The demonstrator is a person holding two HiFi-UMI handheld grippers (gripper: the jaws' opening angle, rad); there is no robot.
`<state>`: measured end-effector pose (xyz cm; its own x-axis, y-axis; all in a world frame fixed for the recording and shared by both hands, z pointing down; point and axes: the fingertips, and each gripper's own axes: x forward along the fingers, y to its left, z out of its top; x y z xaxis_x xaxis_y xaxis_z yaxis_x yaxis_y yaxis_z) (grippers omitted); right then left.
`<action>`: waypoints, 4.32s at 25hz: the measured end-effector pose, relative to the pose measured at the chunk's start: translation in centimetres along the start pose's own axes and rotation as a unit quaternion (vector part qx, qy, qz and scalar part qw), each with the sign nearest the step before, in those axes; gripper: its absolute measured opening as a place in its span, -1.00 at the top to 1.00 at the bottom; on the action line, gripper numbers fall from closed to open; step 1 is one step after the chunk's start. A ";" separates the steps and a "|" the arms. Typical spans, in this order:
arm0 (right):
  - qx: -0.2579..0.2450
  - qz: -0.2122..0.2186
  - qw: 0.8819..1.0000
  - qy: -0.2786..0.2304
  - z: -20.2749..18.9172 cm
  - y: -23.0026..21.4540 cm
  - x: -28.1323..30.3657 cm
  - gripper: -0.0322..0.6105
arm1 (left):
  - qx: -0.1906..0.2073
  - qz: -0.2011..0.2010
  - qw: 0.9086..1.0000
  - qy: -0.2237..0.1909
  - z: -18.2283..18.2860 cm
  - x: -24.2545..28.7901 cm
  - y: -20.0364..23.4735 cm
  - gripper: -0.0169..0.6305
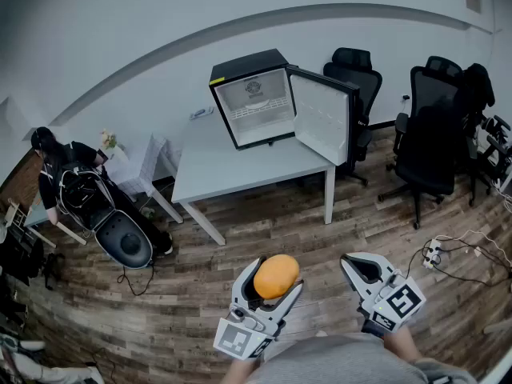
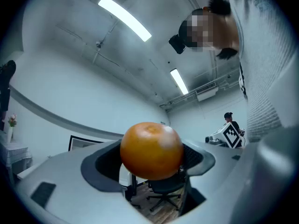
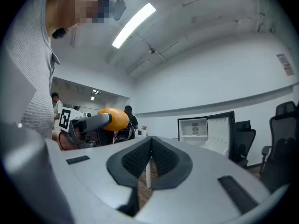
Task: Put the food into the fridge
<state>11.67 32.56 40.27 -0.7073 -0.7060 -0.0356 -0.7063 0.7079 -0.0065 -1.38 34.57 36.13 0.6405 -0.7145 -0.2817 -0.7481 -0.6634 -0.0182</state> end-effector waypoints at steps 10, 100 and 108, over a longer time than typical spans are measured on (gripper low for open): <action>0.003 0.009 1.000 -0.003 0.0 0.5 0.4 0.86 | 0.001 0.001 1.000 0.011 -0.2 -0.2 0.1 -0.18; 0.015 0.055 0.998 0.012 -0.9 -9.3 16.5 0.86 | -0.021 -0.023 1.000 0.001 -3.4 13.0 15.4 -0.18; 0.016 0.051 0.998 0.017 -1.0 -11.3 23.6 0.86 | -0.019 -0.019 1.000 0.004 -4.2 15.1 22.3 -0.18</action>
<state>2.90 7.86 40.52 -0.7766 -0.6300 -0.0032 -0.6295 0.7761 -0.0367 -7.69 8.06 35.48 0.6703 -0.6901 -0.2729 -0.7157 -0.6983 0.0079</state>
